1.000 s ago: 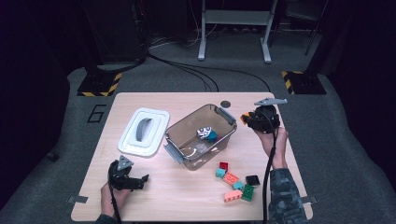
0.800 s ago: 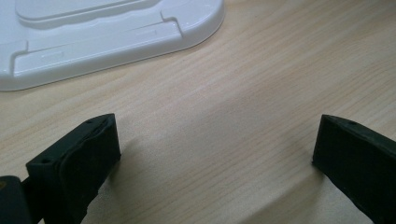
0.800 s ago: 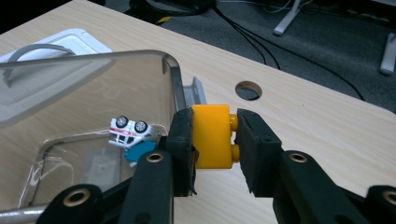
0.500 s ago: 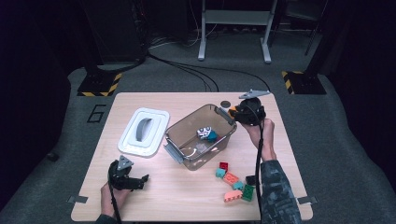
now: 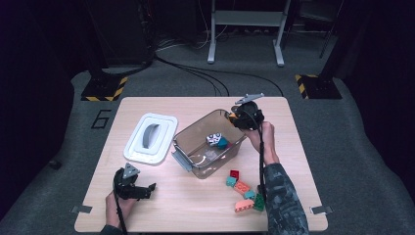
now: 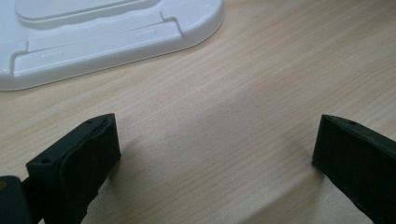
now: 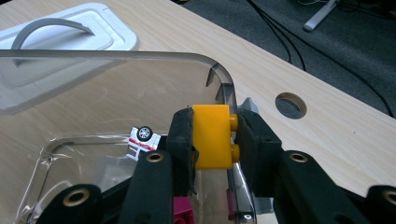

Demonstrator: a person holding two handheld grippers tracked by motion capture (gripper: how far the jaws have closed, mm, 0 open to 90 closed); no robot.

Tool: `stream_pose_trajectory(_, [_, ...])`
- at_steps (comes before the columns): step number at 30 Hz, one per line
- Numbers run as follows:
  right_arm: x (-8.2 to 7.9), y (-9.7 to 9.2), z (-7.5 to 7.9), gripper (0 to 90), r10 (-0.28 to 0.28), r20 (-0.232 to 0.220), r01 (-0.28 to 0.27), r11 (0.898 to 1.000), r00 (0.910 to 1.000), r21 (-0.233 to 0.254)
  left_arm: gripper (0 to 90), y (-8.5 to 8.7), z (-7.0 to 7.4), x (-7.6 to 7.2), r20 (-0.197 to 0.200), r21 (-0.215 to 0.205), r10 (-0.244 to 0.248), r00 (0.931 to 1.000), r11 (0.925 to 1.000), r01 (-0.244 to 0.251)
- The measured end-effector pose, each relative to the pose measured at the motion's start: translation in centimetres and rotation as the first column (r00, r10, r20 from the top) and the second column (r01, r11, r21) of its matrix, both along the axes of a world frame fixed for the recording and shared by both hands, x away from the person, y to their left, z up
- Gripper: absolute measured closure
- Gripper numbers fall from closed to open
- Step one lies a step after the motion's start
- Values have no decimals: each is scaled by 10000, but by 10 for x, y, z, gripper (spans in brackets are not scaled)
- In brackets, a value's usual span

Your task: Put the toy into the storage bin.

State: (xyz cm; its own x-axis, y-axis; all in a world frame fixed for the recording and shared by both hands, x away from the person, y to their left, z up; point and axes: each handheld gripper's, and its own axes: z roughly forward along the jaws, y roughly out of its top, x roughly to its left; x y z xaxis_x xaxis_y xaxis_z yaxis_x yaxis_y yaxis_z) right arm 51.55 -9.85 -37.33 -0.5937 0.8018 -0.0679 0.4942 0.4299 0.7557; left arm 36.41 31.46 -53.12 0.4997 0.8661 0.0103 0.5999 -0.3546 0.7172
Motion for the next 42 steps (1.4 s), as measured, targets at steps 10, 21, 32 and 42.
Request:
stream_pose_trajectory(10, [6,4,-6,668,106,17,-105,9995,9999,-290,6,1,1,0,-115,42,-88,9999,10000,89])
stream_pose_trajectory(21, [1,9,-6,441,-12,128,20,9984,9999,-571,6,1,1,0,-127,34,-106,9999,9999,107])
stream_pose_trajectory(32, [-30,-14,6,251,-308,219,301,9990,9993,316,6,0,1,0,-137,28,-100,9999,9999,100])
stream_pose_trajectory(42, [-60,-43,4,189,-392,168,382,9975,9991,592,6,0,1,0,-121,30,-92,9999,10000,92])
